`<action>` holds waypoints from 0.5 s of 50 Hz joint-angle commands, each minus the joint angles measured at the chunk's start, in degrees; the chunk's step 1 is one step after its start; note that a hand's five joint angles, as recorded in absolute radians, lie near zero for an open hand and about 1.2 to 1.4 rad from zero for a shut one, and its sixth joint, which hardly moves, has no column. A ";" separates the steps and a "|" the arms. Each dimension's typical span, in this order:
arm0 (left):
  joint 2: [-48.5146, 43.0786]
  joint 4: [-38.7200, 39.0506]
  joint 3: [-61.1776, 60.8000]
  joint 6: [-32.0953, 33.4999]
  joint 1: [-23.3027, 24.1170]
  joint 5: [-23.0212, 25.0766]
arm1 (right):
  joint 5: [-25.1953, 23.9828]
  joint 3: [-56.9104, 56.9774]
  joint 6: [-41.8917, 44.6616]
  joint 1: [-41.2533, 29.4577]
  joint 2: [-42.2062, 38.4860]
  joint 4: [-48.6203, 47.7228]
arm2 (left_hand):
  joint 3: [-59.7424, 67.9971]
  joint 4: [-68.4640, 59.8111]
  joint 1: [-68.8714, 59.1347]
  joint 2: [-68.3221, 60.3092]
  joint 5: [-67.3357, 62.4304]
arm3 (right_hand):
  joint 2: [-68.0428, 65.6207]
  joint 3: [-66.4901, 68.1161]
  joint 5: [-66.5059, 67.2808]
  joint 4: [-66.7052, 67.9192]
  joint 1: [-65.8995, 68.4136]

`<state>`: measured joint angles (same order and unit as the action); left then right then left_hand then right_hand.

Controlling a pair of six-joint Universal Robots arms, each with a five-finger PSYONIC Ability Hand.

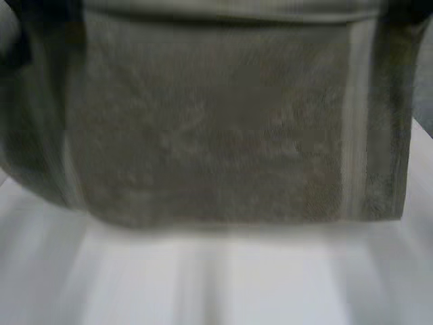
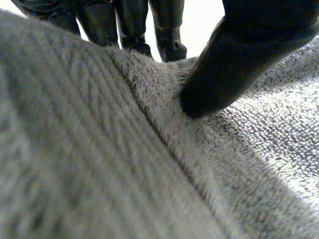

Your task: Fold the towel.

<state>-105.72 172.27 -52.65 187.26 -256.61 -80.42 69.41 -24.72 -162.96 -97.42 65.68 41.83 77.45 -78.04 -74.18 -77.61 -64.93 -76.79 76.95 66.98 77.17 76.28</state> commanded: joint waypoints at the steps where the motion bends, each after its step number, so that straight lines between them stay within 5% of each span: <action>1: -14.65 0.52 0.18 0.57 -0.30 0.70 | 5.37 -1.12 3.08 -8.03 -10.29 -4.20 | 2.55 -1.96 -5.82 -2.39 -5.07 | -3.21 3.05 3.02 2.83 3.72; 8: -24.52 3.33 9.39 3.64 -0.38 0.18 | 10.92 0.38 3.44 -10.24 -16.11 -12.74 | 2.55 -1.96 -5.82 -2.39 -5.07 | -3.21 3.05 3.02 2.83 3.72; 16: -24.27 4.82 27.92 3.47 -0.30 -1.58 | 11.80 12.92 2.38 -10.68 -16.38 -29.42 | 2.55 -1.96 -5.82 -2.39 -5.07 | -3.21 3.05 3.02 2.83 3.72; 25: -20.31 8.34 35.96 3.38 0.23 -2.55 | 10.48 17.43 -2.72 -10.33 -14.00 -32.69 | 2.55 -1.96 -5.82 -2.39 -5.07 | -3.21 3.05 3.02 2.83 3.72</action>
<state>-129.04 178.66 -19.64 190.79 -256.81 -82.73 81.06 -9.11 -162.29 -108.02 50.13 10.34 77.48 -78.12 -74.31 -77.68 -65.27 -76.81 76.98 67.00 77.18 76.48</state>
